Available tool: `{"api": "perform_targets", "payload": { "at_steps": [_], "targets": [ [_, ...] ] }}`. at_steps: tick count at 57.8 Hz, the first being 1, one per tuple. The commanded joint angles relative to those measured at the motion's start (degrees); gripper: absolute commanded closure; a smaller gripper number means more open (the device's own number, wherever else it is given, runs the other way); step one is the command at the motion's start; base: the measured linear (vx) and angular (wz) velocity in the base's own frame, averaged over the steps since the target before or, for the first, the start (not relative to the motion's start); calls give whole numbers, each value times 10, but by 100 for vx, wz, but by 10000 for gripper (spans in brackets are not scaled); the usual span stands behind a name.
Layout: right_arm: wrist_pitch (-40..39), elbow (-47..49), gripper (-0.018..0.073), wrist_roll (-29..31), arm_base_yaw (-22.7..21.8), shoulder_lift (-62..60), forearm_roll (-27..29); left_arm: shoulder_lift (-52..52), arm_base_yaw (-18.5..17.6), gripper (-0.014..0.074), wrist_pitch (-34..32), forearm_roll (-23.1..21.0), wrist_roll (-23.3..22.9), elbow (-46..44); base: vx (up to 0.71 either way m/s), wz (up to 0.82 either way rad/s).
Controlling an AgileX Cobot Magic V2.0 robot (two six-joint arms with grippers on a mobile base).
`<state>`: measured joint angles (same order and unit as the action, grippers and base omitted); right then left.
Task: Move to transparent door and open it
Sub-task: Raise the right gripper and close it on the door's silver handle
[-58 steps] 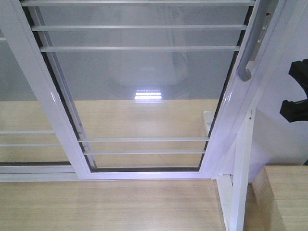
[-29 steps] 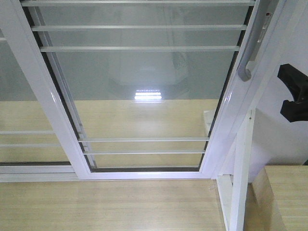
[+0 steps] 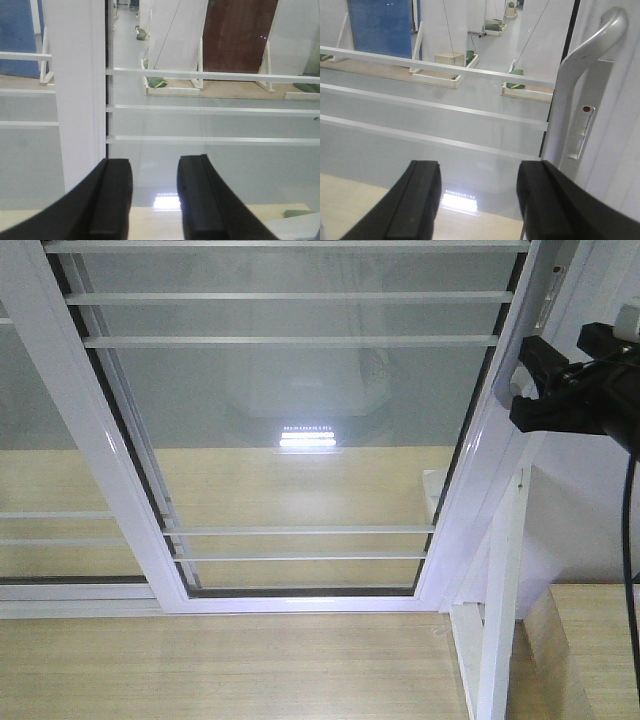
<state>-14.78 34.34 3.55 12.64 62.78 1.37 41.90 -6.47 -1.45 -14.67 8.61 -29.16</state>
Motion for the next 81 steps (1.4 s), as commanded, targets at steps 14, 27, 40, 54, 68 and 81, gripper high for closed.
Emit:
{"api": "perform_targets", "payload": {
  "at_steps": [14, 27, 40, 54, 68, 81],
  "targets": [
    [-226, 19, 140, 12, -48, 123, 68, 0, 1, 220, -51, 0, 0, -21, 0, 0],
    [-335, 36, 168, 16, -48, 222, 64, 0, 1, 220, -51, 0, 0, -21, 0, 0],
    [-334, 115, 175, 18, -48, 309, 65, 0, 1, 220, -51, 0, 0, -21, 0, 0],
    [-330, 172, 175, 23, -48, 351, 86, 0, 1, 220, -51, 0, 0, -21, 0, 0],
    [-323, 192, 175, 67, -48, 364, 109, 0, 1, 220, -51, 0, 0, -21, 0, 0],
    [-327, 192, 175, 119, -55, 364, 138, 0, 1, 220, -51, 0, 0, -21, 0, 0]
  ]
}}
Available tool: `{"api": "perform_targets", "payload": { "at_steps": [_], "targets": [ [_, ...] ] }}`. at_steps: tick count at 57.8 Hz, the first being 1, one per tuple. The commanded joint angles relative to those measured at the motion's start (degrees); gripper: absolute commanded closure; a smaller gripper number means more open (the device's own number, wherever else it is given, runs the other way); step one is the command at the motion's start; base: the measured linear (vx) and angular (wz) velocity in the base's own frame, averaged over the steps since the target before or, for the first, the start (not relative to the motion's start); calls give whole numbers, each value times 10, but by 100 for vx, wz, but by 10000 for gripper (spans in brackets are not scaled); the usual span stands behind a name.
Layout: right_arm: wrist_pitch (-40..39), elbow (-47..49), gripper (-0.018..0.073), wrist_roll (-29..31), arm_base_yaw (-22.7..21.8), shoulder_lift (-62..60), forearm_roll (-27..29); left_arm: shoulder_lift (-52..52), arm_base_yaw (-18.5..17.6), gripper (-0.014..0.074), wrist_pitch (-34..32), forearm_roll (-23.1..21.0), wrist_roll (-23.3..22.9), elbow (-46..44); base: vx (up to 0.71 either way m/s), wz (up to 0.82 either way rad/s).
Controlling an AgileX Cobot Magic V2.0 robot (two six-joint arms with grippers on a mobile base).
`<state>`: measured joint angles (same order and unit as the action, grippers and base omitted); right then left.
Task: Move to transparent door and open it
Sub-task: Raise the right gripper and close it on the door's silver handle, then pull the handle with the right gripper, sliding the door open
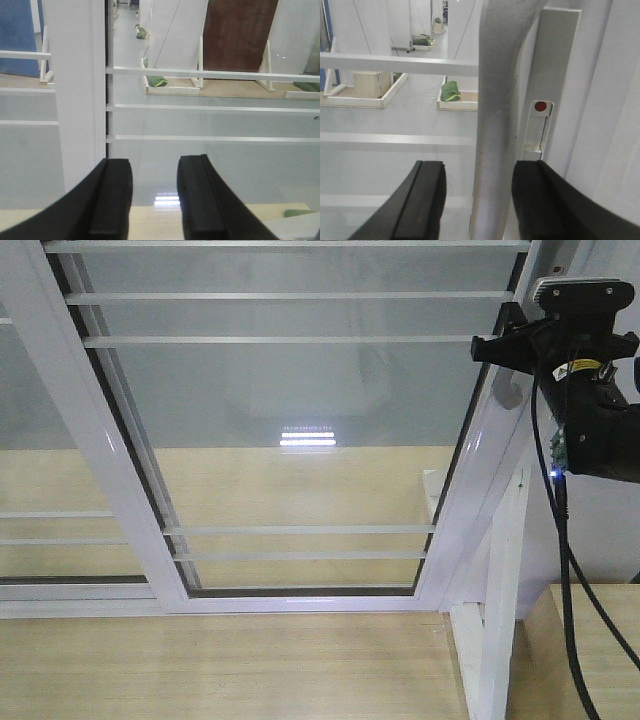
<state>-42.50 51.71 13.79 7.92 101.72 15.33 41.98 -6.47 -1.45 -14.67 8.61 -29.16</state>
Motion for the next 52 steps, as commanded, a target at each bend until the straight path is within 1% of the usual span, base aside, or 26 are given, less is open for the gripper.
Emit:
{"api": "perform_targets", "payload": {
  "at_steps": [1, 7, 11, 16, 21, 22, 25, 30, 36, 46, 52],
  "targets": [
    [-50, 18, 175, 16, -9, -25, -1, -1, 1, 220, -51, 0, 0, -21, 0, 0],
    [-49, 20, 182, -3, -27, -20, -9, -1, 1, 220, -51, 0, 0, -21, 0, 0],
    [-45, 26, 192, -34, -42, -14, -26, -1, 1, 220, -50, 0, 0, -21, 0, 0],
    [-44, 35, 211, -81, -57, -7, -68, -1, 1, 220, -50, 0, 0, -21, 0, 0],
    [-40, 44, 228, -138, -69, -1, -135, -1, 1, 220, -50, 0, 0, -21, 0, 0],
    [-38, 46, 233, -159, -70, 1, -153, -1, 1, 220, -50, 0, 0, -21, 0, 0],
    [-36, 48, 241, -181, -70, 1, -189, -1, 1, 220, -50, 0, 0, -21, 0, 0],
    [-34, 48, 244, -196, -68, 1, -226, -1, 1, 220, -51, 0, 0, -21, 0, 0],
    [-30, 48, 244, -196, -68, 1, -236, -1, 1, 220, -51, 0, 0, -21, 0, 0],
    [-27, 52, 244, -192, -68, 1, -197, -1, 1, 220, -51, 0, 0, -21, 0, 0],
    [-28, 60, 244, -191, -68, 1, -195, -1, 1, 220, -51, 0, 0, -21, 0, 0]
  ]
}}
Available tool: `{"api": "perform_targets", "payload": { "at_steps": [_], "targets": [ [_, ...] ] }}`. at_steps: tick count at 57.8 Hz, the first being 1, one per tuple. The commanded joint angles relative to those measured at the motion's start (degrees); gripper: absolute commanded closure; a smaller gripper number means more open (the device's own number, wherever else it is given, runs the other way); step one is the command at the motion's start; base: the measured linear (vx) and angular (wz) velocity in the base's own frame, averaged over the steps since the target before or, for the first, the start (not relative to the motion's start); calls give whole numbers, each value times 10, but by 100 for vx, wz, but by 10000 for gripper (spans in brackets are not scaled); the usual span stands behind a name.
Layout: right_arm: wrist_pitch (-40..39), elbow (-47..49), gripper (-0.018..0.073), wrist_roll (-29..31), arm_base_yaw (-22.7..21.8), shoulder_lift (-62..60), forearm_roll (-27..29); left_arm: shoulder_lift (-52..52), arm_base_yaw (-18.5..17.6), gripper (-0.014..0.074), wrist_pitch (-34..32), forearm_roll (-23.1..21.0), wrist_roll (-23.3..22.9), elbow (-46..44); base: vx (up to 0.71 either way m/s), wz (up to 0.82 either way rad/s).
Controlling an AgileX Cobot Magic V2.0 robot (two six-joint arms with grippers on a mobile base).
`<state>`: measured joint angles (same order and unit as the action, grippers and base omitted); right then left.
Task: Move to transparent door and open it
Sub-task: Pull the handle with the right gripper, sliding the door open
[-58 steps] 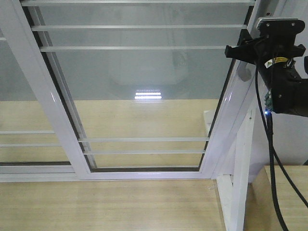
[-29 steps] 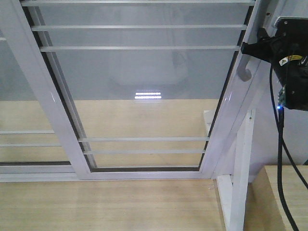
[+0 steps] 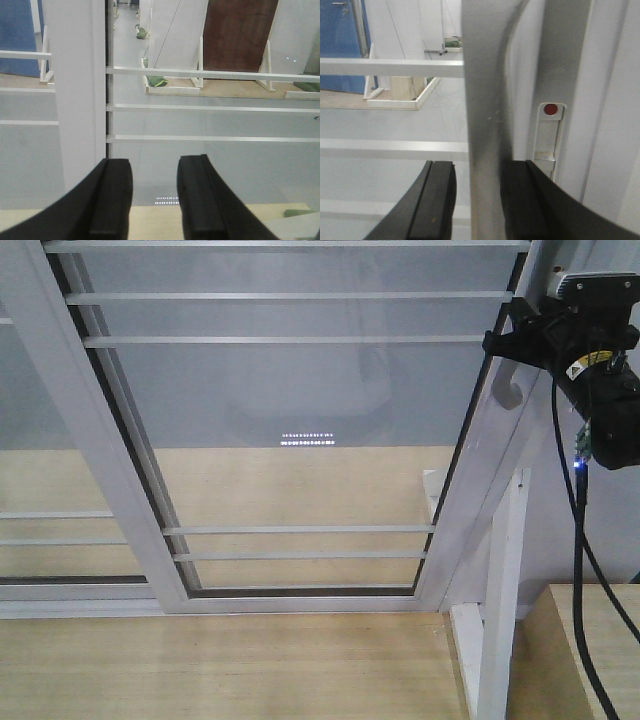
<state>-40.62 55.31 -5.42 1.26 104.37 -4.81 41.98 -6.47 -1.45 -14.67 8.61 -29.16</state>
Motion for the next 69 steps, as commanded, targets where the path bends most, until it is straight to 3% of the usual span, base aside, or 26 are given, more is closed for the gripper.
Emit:
{"api": "perform_targets", "payload": {
  "at_steps": [1, 38, 58, 69],
  "targets": [
    [-47, 27, 244, 1, -1, -25, 6, -1, 1, 220, -51, 0, 0, -21, 0, 0],
    [-6, 77, 244, 0, -1, 5, 3, -1, 1, 220, -49, -1, 0, -21, 0, 0],
    [-18, 77, 312, -11, 0, 5, -60, -1, 1, 220, -49, -1, 0, -21, 0, 0],
    [-21, 77, 327, -19, 23, 5, -63, -1, 1, 220, -49, -1, 0, -21, 0, 0]
  ]
}}
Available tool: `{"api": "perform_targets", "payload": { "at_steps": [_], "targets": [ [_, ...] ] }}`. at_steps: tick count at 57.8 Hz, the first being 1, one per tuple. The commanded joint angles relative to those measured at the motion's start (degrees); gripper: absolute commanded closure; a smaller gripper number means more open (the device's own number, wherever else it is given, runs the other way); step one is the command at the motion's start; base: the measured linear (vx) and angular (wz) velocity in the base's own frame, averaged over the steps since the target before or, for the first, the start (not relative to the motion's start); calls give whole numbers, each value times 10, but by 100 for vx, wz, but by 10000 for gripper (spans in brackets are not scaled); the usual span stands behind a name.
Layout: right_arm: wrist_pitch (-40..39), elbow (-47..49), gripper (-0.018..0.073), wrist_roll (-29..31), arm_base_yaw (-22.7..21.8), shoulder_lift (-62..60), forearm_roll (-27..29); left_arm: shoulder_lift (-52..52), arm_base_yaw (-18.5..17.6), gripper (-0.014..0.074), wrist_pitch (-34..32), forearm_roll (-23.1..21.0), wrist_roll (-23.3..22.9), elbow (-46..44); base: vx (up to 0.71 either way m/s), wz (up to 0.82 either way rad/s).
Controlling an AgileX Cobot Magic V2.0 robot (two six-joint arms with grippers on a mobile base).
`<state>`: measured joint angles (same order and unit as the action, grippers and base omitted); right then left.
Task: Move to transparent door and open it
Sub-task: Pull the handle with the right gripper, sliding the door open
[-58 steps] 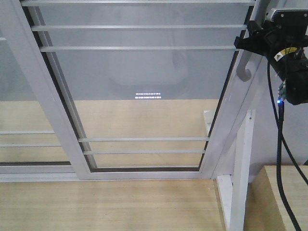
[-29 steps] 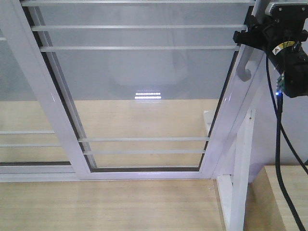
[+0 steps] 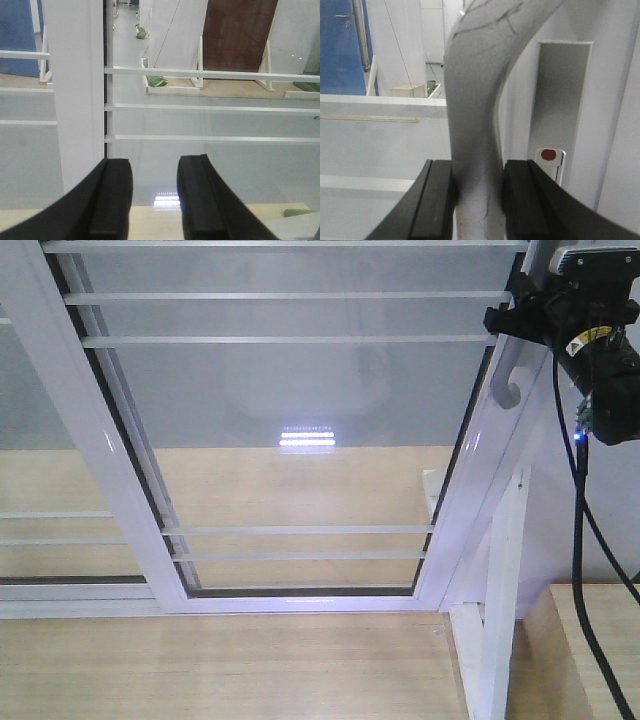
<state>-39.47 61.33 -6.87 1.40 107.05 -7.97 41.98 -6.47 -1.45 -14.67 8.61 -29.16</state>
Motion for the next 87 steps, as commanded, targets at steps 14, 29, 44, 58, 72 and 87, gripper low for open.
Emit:
{"api": "perform_targets", "payload": {
  "at_steps": [14, 29, 44, 58, 72, 87],
  "targets": [
    [-34, 17, 323, -4, 65, -22, -34, -1, 1, 220, -49, -1, 0, -21, 0, 0],
    [-34, 17, 316, -4, 114, -22, -35, -1, 1, 220, -49, -1, 0, -21, 0, 0],
    [-34, 17, 314, -4, 158, -22, -35, -1, 1, 220, -48, -1, 0, -21, 0, 0],
    [-36, 17, 314, -3, 188, -22, -40, -1, 1, 220, -45, -1, 0, -21, 0, 0],
    [-1, 14, 314, -1, 191, -34, -42, -1, 1, 220, 3, -1, 0, -21, 0, 0],
    [115, 13, 314, 21, 191, -109, -54, -1, 1, 220, 25, -2, 57, -21, 0, 0]
  ]
}}
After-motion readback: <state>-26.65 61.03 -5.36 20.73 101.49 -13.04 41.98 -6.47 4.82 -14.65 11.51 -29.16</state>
